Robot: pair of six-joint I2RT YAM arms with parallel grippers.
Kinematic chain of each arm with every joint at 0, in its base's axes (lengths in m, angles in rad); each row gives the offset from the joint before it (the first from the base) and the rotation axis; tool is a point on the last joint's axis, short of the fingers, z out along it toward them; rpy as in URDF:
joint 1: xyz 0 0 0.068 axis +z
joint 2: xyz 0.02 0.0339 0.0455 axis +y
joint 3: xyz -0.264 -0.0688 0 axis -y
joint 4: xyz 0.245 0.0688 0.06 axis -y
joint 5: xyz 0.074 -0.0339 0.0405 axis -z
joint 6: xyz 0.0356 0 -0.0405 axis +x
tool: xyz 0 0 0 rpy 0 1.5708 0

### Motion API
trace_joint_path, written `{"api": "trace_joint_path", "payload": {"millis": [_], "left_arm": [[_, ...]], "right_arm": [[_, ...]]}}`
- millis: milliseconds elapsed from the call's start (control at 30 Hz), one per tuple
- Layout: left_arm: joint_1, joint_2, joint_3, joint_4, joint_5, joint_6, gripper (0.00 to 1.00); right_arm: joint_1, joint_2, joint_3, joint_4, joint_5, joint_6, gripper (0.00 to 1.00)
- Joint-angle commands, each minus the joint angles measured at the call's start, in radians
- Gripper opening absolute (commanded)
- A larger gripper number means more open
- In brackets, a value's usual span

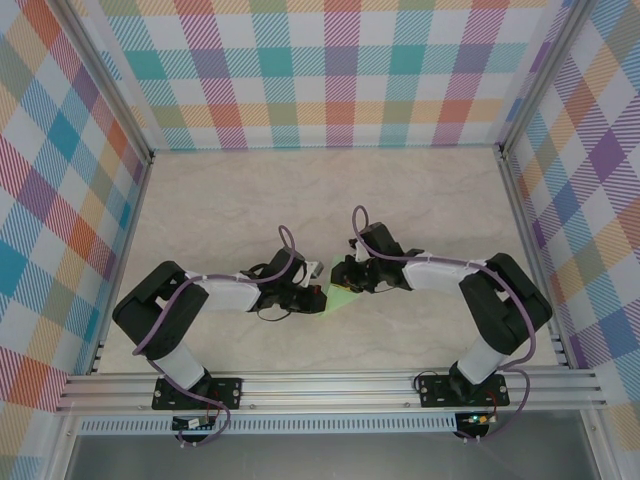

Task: Fold a paper plane with a square sheet of paper (pick it up from the middle)
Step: Fourth fold the wing at the center of the table.

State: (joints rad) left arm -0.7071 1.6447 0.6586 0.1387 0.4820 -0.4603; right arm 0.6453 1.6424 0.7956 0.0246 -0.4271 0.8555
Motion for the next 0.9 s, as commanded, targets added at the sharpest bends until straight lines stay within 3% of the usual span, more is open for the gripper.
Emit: {"api": "trace_joint_path", "payload": {"millis": [0, 233, 500, 867], "left_arm": [[0.015, 0.001, -0.005, -0.002, 0.018, -0.002, 0.07], [0.016, -0.021, -0.008, -0.038, 0.007, 0.017, 0.2], [0.014, -0.037, -0.01, -0.064, 0.014, 0.05, 0.23], [-0.013, -0.061, 0.009, -0.126, -0.051, 0.101, 0.35]], "right_arm": [[0.005, 0.021, 0.028, 0.001, 0.021, 0.005, 0.19], [0.005, 0.037, 0.032, -0.017, 0.046, 0.011, 0.19], [0.005, 0.045, 0.043, -0.021, 0.048, 0.014, 0.19], [0.005, 0.049, 0.051, -0.021, 0.047, 0.017, 0.19]]}}
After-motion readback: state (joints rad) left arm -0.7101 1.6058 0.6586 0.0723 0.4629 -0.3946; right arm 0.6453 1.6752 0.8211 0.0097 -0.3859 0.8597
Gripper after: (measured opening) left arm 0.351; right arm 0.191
